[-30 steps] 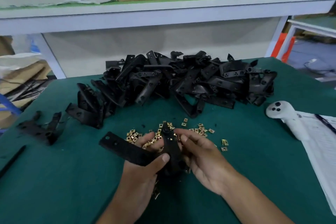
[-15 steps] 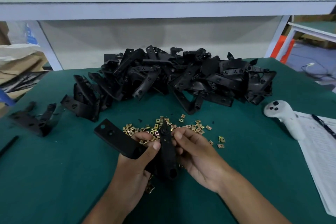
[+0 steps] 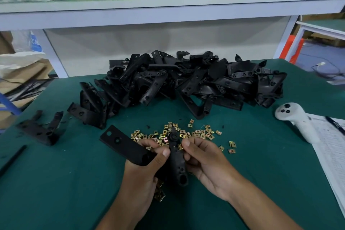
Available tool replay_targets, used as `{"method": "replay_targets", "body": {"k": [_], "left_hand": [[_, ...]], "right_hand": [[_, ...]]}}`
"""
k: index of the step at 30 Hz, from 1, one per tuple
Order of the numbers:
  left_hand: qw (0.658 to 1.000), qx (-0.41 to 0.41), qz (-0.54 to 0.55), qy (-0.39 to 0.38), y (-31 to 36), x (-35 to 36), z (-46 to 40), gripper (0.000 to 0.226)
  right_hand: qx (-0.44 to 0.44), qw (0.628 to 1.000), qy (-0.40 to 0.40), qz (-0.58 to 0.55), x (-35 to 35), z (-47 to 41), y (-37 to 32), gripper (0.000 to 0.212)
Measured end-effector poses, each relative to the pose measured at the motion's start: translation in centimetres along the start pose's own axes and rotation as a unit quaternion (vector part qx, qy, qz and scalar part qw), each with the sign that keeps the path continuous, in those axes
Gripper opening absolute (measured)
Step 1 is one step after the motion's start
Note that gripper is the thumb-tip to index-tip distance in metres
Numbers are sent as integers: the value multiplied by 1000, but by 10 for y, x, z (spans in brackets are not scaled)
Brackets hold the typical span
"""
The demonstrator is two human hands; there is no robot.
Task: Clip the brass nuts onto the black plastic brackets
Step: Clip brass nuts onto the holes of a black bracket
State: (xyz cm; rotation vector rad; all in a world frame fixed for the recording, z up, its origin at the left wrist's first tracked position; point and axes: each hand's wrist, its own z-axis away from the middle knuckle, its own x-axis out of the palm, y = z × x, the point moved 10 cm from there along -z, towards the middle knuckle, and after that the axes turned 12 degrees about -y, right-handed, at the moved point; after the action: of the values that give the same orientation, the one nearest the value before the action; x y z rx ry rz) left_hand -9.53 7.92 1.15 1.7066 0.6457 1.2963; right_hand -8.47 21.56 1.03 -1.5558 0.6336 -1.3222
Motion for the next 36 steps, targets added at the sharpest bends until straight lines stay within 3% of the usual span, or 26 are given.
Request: {"method": "replay_targets", "body": {"k": [14,22,27,36], "left_hand": [[1000,11,6,-1,4,0,1,28],[999,33,-28,-2,8,0,2,48],[998,54,-24,14,9,-2,3,34],[991,100,-92,18,17,-3,3,36]], "right_hand": [[0,999,13,31,2,1,-3,28],[-18,998,22,48,0,4,-6,29],[-45,998,18,35,5,5,-5,26],[-155,951,57,261,7,13,-32,33]]}}
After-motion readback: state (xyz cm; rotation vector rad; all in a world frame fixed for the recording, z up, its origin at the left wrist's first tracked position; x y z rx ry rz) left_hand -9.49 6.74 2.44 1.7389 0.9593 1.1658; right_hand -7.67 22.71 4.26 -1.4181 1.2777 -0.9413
